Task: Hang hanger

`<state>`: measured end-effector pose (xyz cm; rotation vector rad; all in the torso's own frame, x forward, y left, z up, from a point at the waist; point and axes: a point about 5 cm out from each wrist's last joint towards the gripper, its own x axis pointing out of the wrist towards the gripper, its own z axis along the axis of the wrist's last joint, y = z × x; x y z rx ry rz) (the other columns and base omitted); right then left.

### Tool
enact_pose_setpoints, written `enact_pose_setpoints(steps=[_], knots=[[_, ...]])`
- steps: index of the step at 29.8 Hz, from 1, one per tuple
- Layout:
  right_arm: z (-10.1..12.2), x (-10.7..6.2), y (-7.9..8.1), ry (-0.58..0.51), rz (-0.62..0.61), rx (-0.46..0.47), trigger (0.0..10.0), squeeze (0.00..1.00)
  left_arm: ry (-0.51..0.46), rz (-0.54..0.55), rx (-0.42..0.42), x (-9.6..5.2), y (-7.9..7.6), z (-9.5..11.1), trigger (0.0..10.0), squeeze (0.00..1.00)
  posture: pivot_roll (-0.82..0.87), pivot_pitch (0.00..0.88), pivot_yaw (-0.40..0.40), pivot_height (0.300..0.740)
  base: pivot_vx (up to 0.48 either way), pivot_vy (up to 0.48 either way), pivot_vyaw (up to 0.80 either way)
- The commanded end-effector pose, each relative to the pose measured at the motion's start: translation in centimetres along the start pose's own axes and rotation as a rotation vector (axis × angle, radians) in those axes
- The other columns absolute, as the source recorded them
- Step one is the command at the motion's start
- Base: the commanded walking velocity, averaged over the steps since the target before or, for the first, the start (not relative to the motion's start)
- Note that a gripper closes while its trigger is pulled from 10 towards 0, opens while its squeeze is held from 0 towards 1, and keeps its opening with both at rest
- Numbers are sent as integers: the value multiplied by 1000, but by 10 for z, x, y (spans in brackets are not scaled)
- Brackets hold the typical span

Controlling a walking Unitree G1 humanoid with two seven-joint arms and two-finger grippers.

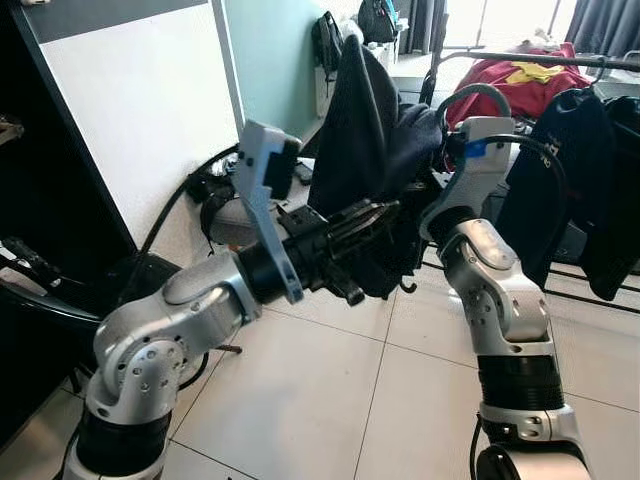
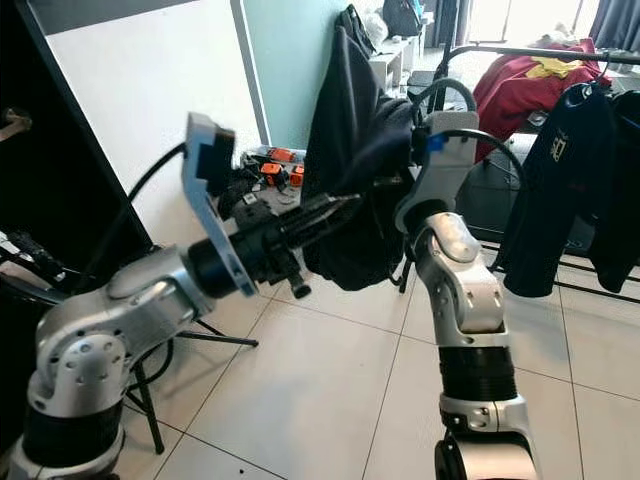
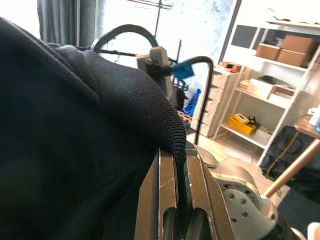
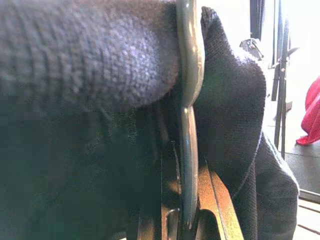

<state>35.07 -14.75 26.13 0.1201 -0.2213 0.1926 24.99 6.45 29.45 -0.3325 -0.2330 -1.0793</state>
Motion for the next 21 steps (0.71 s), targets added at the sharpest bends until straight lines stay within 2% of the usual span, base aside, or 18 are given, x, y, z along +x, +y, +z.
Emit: enact_pose_setpoints(steps=[1,2,5,9,10,11,16,18,19,20,21], knots=[[3,4,5,-21,4,-6,10000,0,-21,58,35,2,8,4,9529,0,-61,0,28,740,0,0,0],[1,4,8,-12,26,-8,10000,0,-18,94,52,3,12,3,10000,0,-67,0,24,740,0,0,0],[-2,3,15,9,89,-18,10000,0,-23,145,69,6,16,0,10000,0,-73,0,23,740,0,0,0],[-3,3,17,13,117,-22,10000,0,-22,150,66,6,16,-2,10000,0,-77,0,22,740,0,0,0],[-2,2,19,11,134,-21,10000,0,-6,147,53,6,16,-5,10000,149,-78,0,22,740,0,0,0],[-2,2,20,9,148,-24,10000,0,11,154,51,5,17,-7,10000,1000,-78,0,24,740,0,0,0],[-1,2,21,5,161,-23,10000,0,37,141,50,4,15,-10,10000,1000,-78,0,25,740,0,0,0],[1,1,22,-3,176,-19,10000,0,75,114,56,2,13,-14,10000,1000,-79,0,25,740,0,0,0],[3,0,22,-15,197,-14,10000,0,123,63,82,-3,8,-18,10000,1000,-78,0,26,740,0,0,0],[3,0,22,-15,197,-14,10000,0,123,63,82,-3,8,-18,10000,1000,-78,0,26,740,0,0,0],[7,0,22,-31,226,-16,10000,0,176,7,105,-10,3,-22,10000,1000,-76,0,25,740,0,0,0]])
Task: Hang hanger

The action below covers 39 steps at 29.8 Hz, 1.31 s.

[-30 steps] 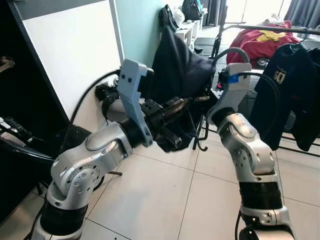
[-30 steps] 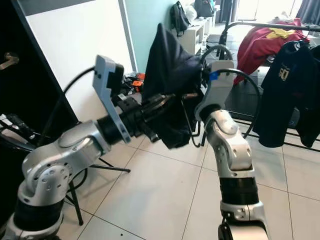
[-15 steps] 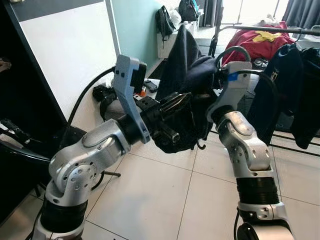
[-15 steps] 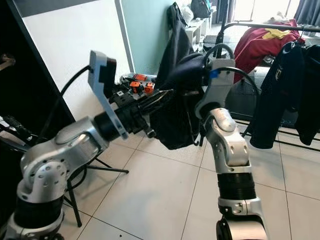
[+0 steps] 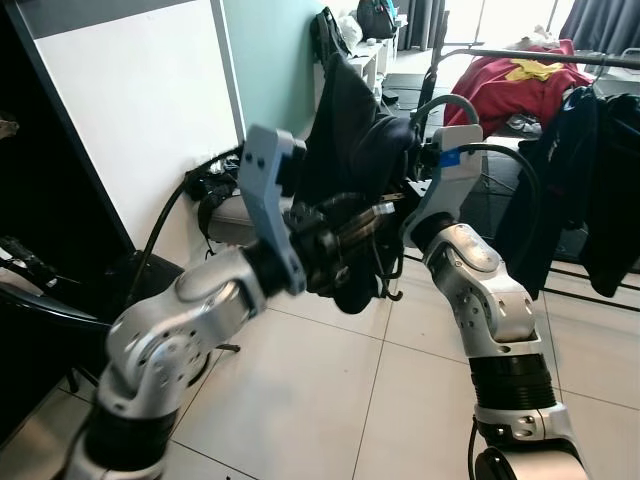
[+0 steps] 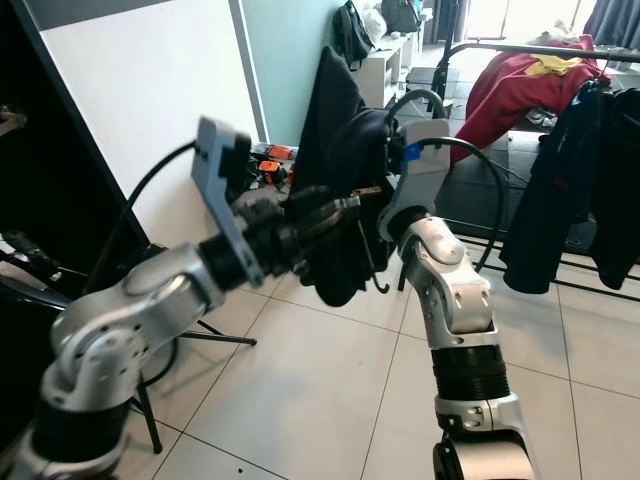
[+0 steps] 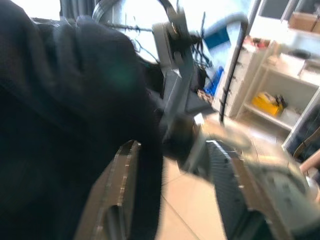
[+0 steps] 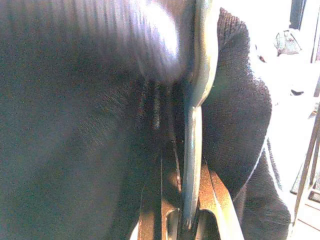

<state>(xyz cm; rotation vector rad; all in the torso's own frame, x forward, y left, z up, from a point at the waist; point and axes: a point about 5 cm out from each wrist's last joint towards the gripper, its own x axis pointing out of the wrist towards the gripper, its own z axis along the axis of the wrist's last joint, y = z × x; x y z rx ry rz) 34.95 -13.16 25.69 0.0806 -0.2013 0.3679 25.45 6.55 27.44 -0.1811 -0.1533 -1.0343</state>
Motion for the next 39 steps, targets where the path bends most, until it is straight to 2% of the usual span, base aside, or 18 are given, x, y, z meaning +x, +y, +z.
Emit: enact_pose_setpoints(steps=[1,4,6,10,12,13,14,15,17,18,19,20,21,26,35,36,37,39], knots=[[18,-1,3,-77,78,-19,10000,0,81,-90,41,-13,-7,-6,10000,1000,-75,0,26,740,0,0,0],[24,-3,-5,-89,123,-60,10000,0,107,-110,75,-26,-4,-3,10000,1000,-70,0,27,740,0,0,0],[28,-7,-11,-90,197,-123,10000,0,55,-69,86,-35,7,11,10000,1000,-67,0,28,740,0,0,0],[32,-16,-15,-86,306,-150,10000,0,-24,-20,99,-42,17,27,10000,1000,-67,0,22,740,0,0,0],[34,-27,-19,-68,430,-175,10000,0,-90,105,150,-47,34,41,10000,1000,-68,0,20,740,0,0,0],[34,-27,-19,-68,430,-175,10000,0,-90,105,150,-47,34,41,10000,1000,-68,0,20,740,0,0,0],[36,-36,-21,-62,502,-175,10000,0,-138,218,175,-50,48,50,10000,1000,-68,0,20,740,0,0,0],[36,-36,-21,-62,502,-175,10000,0,-138,218,175,-50,48,50,10000,1000,-68,0,20,740,0,0,0],[45,-52,-26,-78,612,-142,10000,0,-205,413,233,-59,71,63,10000,1000,-69,0,21,740,0,0,0],[45,-52,-26,-78,612,-142,10000,0,-205,413,233,-59,71,63,10000,1000,-69,0,21,740,0,0,0],[52,-58,-27,-104,658,-101,10000,0,-202,478,290,-63,77,64,10000,616,-72,0,25,740,0,0,0],[62,-64,-27,-165,707,-32,10000,0,-110,586,462,-68,86,58,10000,0,-75,0,26,740,0,0,0],[65,-65,-27,-184,717,-14,10000,0,-78,611,513,-70,89,56,10000,0,-75,0,26,740,0,0,0],[69,-62,-21,-240,732,37,10000,0,-23,603,543,-73,89,45,10000,0,-70,0,26,740,0,0,0],[67,-62,-15,-231,802,50,10000,0,-68,644,594,-73,92,46,10000,0,-60,0,13,740,0,0,0],[67,-61,-16,-231,800,53,10000,0,-74,641,593,-73,92,46,6902,0,-61,0,12,740,0,0,0],[68,-61,-17,-227,791,50,10000,0,-107,642,571,-75,92,49,4706,0,-62,0,11,740,0,0,0],[68,-60,-18,-224,784,49,10000,0,-131,642,554,-77,91,51,4706,0,-62,0,11,740,0,0,0]])
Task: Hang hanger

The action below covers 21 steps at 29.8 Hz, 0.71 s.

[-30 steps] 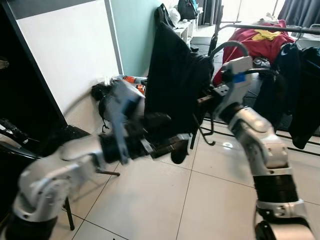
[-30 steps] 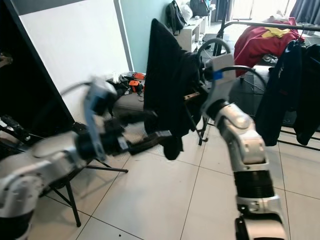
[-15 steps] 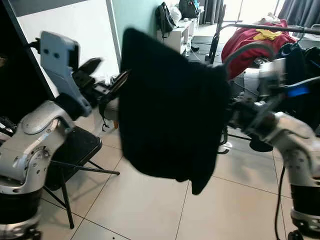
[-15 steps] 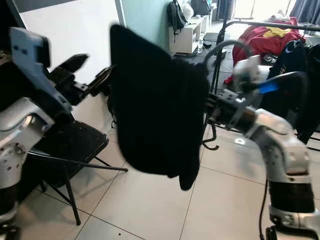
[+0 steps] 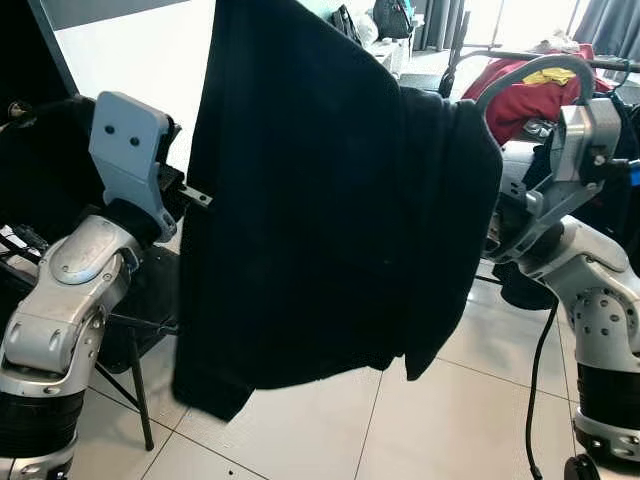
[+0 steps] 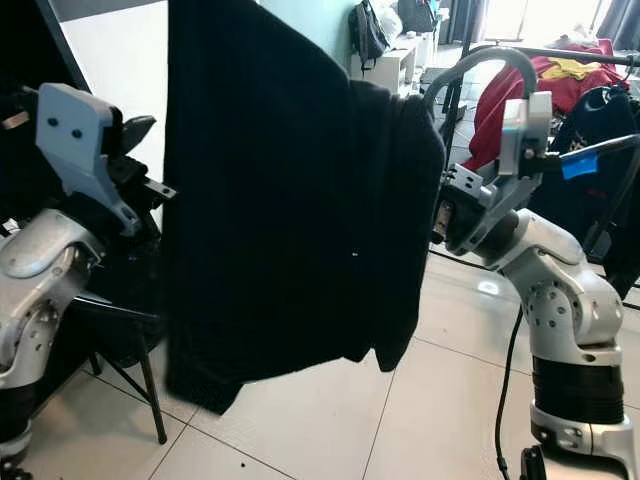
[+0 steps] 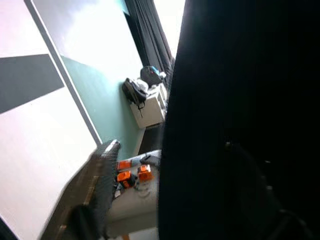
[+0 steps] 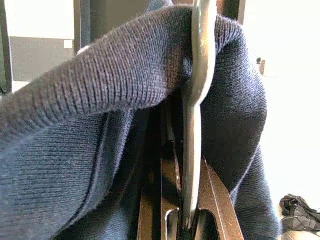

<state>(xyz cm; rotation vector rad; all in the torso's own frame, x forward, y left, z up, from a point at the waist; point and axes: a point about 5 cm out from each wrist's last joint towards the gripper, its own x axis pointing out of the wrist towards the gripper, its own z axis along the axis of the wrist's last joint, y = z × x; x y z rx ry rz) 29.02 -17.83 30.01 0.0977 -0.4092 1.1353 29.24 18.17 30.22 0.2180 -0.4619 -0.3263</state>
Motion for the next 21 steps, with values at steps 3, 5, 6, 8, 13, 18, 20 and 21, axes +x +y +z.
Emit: enact_pose_setpoints(steps=[3,5,6,8,13,18,20,21], knots=[[8,-3,-6,1,-25,-30,10000,0,-68,21,-141,-10,20,11,10000,0,-60,0,10,740,0,0,0],[8,-7,-9,10,-46,-35,10000,0,-101,4,-203,-16,27,17,10000,0,-60,0,12,740,0,0,0],[8,-7,-9,10,-46,-35,10000,0,-101,4,-203,-16,27,17,10000,0,-60,0,12,740,0,0,0],[9,-8,-9,11,-47,-37,10000,0,-115,-6,-236,-18,28,18,10000,0,-59,0,12,740,0,0,0],[8,-8,-8,20,-41,-42,10000,0,-149,-121,-343,-22,12,22,10000,0,-55,0,10,740,0,0,0],[6,-5,-5,24,-21,-40,10000,0,-108,-198,-380,-18,-11,13,10000,0,-61,0,14,740,0,0,0],[6,-3,-2,28,-4,-40,10000,0,-92,-196,-395,-13,-18,7,10000,0,-64,0,15,740,0,0,0],[6,-3,-2,28,-4,-40,10000,0,-92,-196,-395,-13,-18,7,10000,0,-64,0,15,740,0,0,0]])
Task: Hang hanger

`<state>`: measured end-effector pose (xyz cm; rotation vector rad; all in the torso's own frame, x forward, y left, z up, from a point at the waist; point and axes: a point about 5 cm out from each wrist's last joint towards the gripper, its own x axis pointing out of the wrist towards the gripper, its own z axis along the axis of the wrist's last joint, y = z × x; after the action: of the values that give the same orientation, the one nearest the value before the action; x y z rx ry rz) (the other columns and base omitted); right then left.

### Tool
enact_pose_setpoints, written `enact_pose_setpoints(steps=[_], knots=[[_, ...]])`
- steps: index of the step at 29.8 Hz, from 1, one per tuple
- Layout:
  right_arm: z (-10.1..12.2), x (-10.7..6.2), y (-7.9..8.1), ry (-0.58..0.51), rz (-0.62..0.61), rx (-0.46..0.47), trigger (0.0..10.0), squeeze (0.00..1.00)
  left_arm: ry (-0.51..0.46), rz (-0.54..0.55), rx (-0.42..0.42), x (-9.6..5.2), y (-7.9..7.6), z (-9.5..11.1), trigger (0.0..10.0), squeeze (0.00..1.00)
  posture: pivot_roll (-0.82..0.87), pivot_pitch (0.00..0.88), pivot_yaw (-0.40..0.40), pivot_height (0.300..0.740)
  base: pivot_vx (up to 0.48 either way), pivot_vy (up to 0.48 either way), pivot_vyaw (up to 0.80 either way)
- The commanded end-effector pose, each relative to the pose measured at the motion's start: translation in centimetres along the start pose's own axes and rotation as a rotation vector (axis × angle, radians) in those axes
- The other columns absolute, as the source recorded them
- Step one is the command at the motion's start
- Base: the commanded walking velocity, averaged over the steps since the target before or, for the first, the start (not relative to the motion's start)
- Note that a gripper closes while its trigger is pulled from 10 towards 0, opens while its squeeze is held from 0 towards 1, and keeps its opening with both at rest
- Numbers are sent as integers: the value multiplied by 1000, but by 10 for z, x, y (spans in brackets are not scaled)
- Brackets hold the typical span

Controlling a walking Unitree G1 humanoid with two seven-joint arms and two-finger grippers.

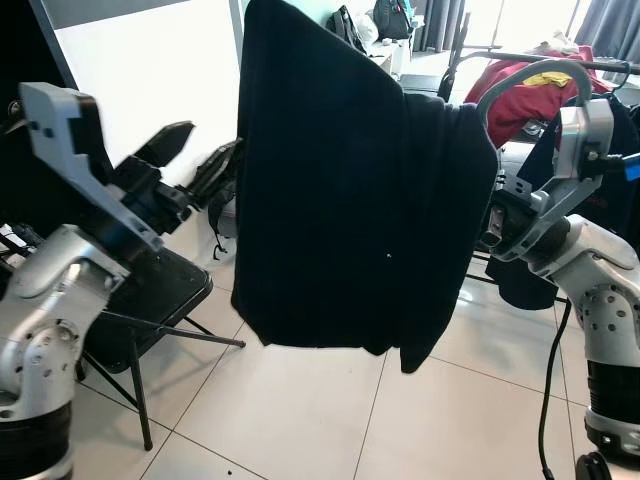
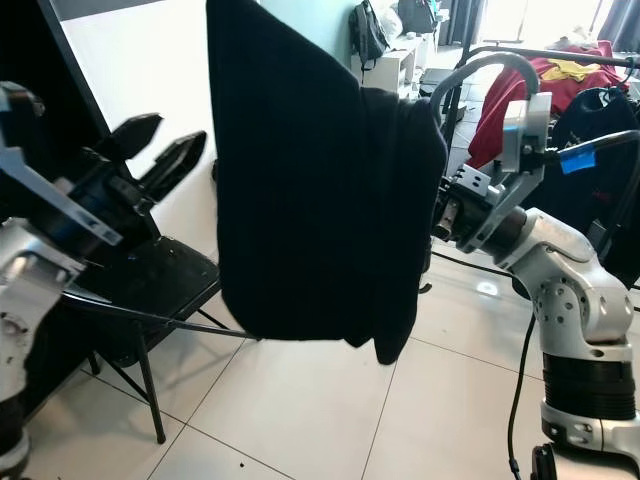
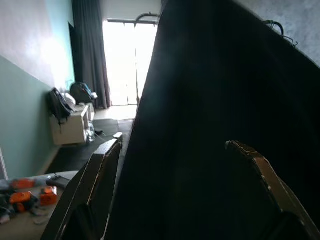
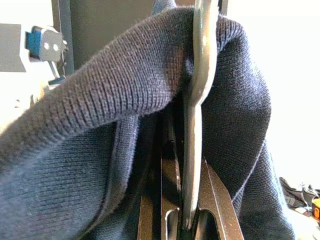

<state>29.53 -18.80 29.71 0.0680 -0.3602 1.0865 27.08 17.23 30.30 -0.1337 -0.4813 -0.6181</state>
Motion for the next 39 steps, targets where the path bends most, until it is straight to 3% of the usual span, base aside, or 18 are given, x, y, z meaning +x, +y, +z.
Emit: enact_pose_setpoints(steps=[1,9,11,12,18,20,25,34,35,39], knots=[[7,5,8,-26,49,-33,10000,0,21,9,-25,3,-3,-9,10000,0,-64,0,15,740,0,0,0],[5,7,11,-19,58,-31,10000,0,24,-22,-65,10,-12,-12,10000,0,-67,0,21,740,0,0,0],[4,8,10,-12,46,-33,10000,0,21,-33,-70,10,-14,-11,2196,0,-66,0,20,740,0,0,0],[3,8,10,-11,41,-34,10000,0,21,-33,-70,10,-14,-11,0,0,-66,0,20,740,0,0,0],[1,10,5,4,-1,-40,10000,0,11,14,-44,9,-8,-9,0,0,-65,0,20,740,0,0,0],[-3,10,-1,27,-49,-44,10000,0,-13,73,-11,7,2,-1,0,0,-62,0,19,740,0,0,0],[-6,8,-8,34,-107,-40,10000,0,-38,122,22,5,12,10,0,0,-60,0,19,740,0,0,0],[-5,9,-12,30,-144,-44,10000,0,-29,83,-5,5,6,6,0,0,-68,0,21,740,0,0,0],[-5,9,-12,32,-140,-47,10000,0,-18,57,-17,6,1,3,1216,0,-68,0,21,740,0,0,0],[-5,9,-12,32,-140,-47,10000,0,-18,57,-17,6,1,3,1216,0,-68,0,21,740,0,0,0]])
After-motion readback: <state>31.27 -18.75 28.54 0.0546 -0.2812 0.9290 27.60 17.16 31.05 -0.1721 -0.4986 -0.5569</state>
